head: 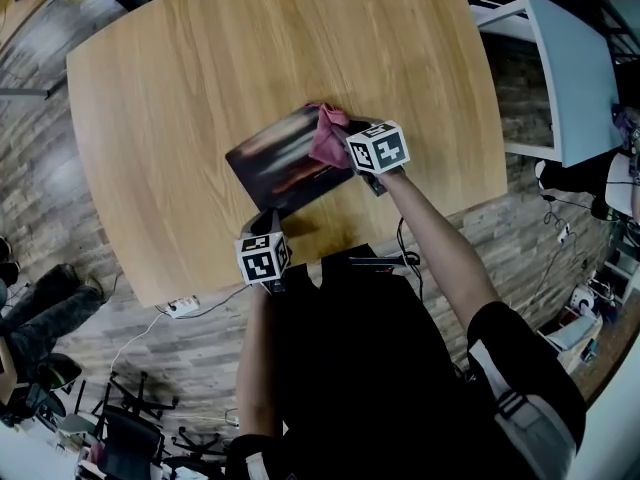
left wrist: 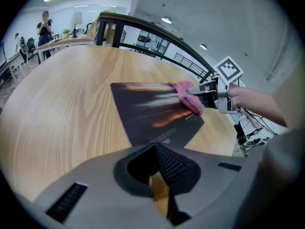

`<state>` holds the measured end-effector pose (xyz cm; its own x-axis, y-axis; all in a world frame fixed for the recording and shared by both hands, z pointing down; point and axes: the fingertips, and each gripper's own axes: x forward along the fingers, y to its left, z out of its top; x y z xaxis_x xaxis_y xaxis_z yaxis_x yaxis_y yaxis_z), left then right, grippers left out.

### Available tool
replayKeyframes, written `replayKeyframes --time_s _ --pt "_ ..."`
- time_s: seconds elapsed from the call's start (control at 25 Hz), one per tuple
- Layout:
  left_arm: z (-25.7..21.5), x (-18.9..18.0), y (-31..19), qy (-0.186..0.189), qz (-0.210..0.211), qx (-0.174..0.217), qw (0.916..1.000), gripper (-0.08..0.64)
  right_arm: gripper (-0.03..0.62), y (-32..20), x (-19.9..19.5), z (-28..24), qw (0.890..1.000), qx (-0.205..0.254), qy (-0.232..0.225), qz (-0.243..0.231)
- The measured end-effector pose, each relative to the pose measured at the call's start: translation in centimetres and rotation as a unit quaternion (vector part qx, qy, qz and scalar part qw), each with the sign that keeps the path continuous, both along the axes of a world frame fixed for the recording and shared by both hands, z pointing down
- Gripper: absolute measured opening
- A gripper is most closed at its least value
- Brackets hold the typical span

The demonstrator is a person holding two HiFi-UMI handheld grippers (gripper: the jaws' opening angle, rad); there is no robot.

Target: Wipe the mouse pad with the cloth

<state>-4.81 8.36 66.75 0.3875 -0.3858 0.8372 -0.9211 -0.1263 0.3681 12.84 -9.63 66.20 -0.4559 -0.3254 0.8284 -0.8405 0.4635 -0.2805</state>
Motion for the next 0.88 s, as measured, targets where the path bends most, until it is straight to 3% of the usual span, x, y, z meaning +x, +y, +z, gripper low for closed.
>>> replayKeyframes --time_s 0.32,0.52,0.72,0.88 --pt "0.2 0.1 -0.1 -0.001 0.020 0.009 0.9998 0.023 0.066 0.1 1.2 -4.8 0.996 0.048 -0.049 0.055" --pt "-0.2 -0.2 0.0 0.001 0.037 0.009 0.9993 0.025 0.066 1.4 0.9 -8.8 0.992 0.084 -0.075 0.061" --pt "-2.3 -3.7 -2.5 -0.005 0.014 0.051 0.9986 0.026 0.066 3.7 -0.8 -11.7 0.989 0.099 -0.099 0.047" --pt "-3.5 -6.5 -6.1 -0.022 0.028 0.081 0.9960 0.028 0.066 5.8 -3.1 -12.3 0.988 0.088 -0.122 0.034"
